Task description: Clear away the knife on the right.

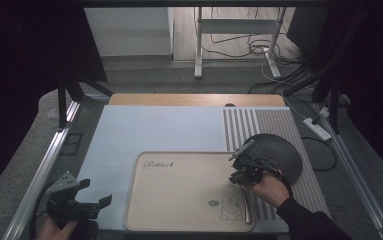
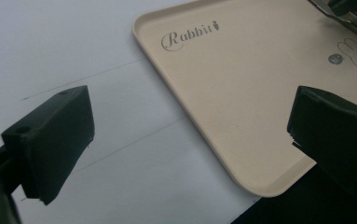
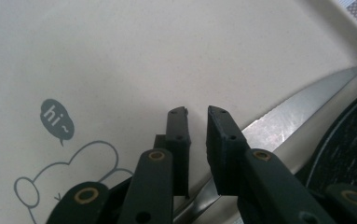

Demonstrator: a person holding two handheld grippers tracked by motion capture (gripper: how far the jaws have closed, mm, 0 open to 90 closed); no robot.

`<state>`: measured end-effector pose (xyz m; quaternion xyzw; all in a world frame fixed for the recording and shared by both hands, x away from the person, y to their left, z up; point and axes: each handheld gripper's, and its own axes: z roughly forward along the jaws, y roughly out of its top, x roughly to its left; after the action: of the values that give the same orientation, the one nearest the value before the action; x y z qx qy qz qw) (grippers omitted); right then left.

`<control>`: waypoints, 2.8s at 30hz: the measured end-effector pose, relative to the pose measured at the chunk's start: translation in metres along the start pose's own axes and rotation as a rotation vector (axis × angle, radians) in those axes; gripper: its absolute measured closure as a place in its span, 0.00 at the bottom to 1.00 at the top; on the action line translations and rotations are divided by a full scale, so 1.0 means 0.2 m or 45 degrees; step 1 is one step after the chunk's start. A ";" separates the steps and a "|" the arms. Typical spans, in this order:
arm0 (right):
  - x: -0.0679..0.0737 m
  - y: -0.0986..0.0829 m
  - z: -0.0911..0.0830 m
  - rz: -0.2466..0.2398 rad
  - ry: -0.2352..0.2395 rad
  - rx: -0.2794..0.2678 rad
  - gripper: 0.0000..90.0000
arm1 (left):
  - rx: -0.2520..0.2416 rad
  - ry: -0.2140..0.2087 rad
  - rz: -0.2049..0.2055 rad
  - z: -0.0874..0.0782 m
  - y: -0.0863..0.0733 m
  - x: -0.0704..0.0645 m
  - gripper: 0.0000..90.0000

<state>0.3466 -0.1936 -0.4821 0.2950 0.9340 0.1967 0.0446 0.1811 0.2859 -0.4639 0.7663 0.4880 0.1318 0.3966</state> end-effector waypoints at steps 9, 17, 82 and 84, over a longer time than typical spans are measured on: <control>0.00 0.00 -0.04 0.021 -0.004 -0.056 0.72 | -0.001 0.001 -0.001 0.00 0.00 0.00 0.02; 0.02 0.00 -0.09 0.009 -0.007 -0.103 0.53 | -0.002 0.001 -0.002 0.00 0.00 0.00 0.02; -0.01 -0.53 -0.44 0.264 -0.218 -0.440 0.00 | -0.002 0.002 -0.013 0.00 0.00 0.00 0.02; -0.01 -0.54 -0.44 0.278 -0.224 -0.445 0.00 | -0.006 0.003 -0.016 0.00 0.00 0.00 0.02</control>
<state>0.2729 -0.3063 -0.4438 0.3982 0.8407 0.3326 0.1548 0.1814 0.2867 -0.4639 0.7621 0.4930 0.1312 0.3988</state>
